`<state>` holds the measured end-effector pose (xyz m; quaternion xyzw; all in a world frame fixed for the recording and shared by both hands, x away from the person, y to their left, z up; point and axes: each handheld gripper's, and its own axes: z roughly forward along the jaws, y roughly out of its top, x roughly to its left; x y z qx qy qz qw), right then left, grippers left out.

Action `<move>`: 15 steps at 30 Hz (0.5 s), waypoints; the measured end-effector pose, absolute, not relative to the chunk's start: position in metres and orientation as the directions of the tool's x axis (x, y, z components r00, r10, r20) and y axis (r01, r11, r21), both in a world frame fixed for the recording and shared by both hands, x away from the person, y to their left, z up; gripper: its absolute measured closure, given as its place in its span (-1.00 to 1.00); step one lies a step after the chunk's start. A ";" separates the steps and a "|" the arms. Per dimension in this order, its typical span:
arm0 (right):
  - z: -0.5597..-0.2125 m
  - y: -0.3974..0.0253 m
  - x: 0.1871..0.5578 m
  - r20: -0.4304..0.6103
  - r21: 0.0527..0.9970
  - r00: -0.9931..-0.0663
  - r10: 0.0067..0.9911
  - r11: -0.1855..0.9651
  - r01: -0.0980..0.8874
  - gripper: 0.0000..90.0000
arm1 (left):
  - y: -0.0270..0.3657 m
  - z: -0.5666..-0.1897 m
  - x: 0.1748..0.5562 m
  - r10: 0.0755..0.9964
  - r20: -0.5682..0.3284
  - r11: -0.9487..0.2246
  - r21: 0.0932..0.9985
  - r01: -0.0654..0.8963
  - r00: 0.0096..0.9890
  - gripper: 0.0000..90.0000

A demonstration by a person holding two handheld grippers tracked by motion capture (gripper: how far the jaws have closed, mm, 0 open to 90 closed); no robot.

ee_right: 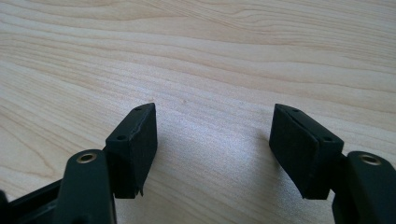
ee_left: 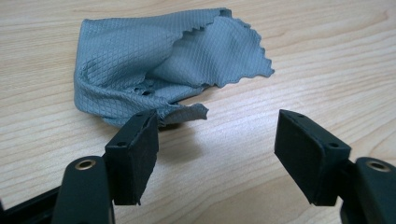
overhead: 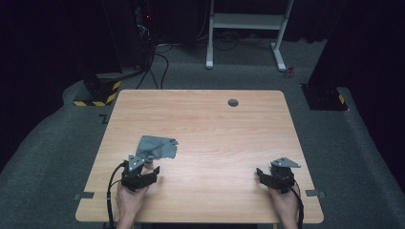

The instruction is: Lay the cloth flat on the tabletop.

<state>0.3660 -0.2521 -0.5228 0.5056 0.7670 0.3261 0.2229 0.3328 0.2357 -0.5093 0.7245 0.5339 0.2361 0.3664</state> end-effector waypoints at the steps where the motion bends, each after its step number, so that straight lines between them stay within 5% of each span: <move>1: -0.523 -0.252 0.366 -0.012 0.726 -0.390 0.921 0.276 0.630 -0.27 | 0.236 -0.508 0.333 0.947 -0.059 -0.150 0.788 0.597 0.316 -0.31; 15: -0.523 -0.252 0.366 -0.012 0.725 -0.390 0.921 0.276 0.630 -0.28 | 0.247 -0.497 0.342 0.952 -0.059 -0.133 0.802 0.582 0.299 -0.31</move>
